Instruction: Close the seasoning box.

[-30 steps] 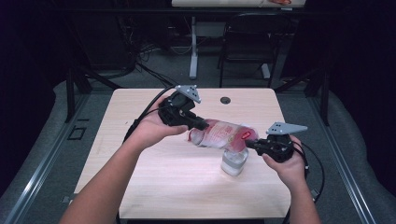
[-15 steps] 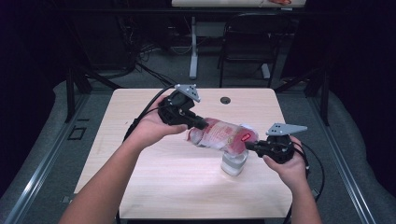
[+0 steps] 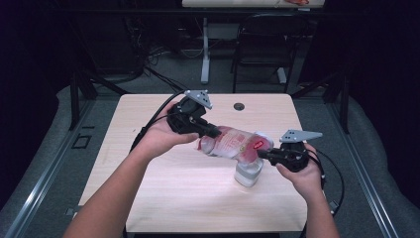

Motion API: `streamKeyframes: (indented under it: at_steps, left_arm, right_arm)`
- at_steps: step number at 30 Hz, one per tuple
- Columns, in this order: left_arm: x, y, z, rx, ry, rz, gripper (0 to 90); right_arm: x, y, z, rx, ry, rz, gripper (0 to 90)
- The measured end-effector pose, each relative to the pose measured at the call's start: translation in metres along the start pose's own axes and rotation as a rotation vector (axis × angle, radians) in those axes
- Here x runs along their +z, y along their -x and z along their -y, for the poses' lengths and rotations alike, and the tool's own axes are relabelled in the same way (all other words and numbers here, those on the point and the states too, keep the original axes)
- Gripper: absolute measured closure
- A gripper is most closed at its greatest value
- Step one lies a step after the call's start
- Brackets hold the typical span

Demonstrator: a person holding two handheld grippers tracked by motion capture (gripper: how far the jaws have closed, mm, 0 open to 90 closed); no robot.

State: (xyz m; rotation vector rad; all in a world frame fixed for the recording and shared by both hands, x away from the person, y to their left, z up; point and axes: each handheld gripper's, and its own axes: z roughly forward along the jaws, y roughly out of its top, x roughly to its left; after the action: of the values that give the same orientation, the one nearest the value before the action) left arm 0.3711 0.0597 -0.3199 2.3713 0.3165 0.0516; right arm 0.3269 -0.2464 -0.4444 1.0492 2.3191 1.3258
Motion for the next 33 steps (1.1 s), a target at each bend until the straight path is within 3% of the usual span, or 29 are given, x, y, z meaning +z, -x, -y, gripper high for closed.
streamKeyframes:
  at_steps: [17,28,33]
  left_arm:
    - [0.001,0.002,0.000,-0.003,0.008,-0.005,86.3]
    - [0.005,0.000,-0.001,-0.004,0.012,0.009,86.3]
    - [0.009,0.000,-0.004,0.013,0.013,0.022,86.2]
  right_arm:
    - [0.003,0.006,-0.002,0.019,0.032,0.006,83.8]
    - [-0.005,0.006,0.000,0.007,0.024,0.028,82.7]
    - [-0.011,0.006,0.004,0.024,0.032,0.038,82.8]
